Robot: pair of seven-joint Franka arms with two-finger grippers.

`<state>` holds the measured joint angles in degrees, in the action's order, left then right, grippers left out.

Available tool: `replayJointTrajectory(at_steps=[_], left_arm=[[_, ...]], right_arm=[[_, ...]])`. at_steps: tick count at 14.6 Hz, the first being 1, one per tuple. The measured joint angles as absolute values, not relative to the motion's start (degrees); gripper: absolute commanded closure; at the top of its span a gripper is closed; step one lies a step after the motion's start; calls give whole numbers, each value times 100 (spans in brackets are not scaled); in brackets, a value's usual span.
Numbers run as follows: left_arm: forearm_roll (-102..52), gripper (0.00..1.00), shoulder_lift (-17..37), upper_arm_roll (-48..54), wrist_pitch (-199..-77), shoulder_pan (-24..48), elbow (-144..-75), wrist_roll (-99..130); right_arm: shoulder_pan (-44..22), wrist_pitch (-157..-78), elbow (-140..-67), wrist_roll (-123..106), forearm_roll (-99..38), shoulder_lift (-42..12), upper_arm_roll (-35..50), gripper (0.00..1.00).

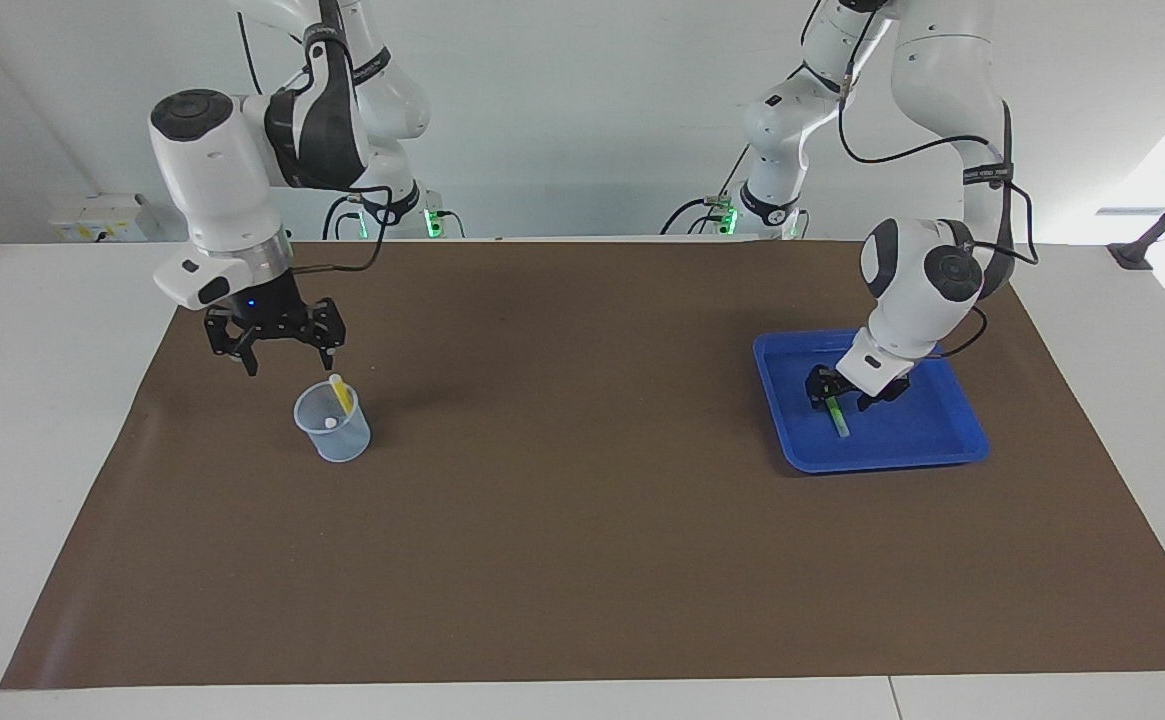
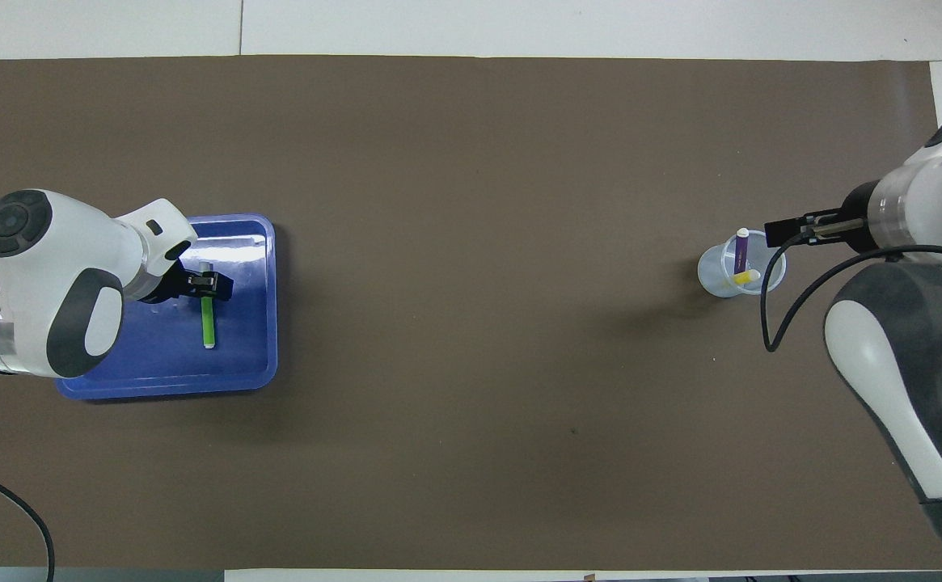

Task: Transfer and insert pens with both arms
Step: 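Insert the yellow pen into the cup with the right gripper, then grasp the green pen in the tray with the left gripper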

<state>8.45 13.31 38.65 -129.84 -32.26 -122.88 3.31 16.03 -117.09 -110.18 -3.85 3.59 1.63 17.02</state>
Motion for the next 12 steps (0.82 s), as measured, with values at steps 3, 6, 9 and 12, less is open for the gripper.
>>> replayJointTrajectory(at_steps=[3,6,9,12], left_arm=[[849,28,1385,3865,-13057,-3226,-12303,331],[852,35,1405,3862,-13086,-3226,-12325,331],[854,51,1406,3855,-13103,-3229,-12328,331],[855,74,1407,3851,-13112,-3231,-12338,331]], right_arm=[[1608,-11012,-10444,-275,356,144,1709,0],[1603,-10593,-10070,-214,355,78,1732,0],[1573,-10377,-9828,-204,355,15,1747,0],[1537,-10325,-9729,-184,355,-3,1749,0]])
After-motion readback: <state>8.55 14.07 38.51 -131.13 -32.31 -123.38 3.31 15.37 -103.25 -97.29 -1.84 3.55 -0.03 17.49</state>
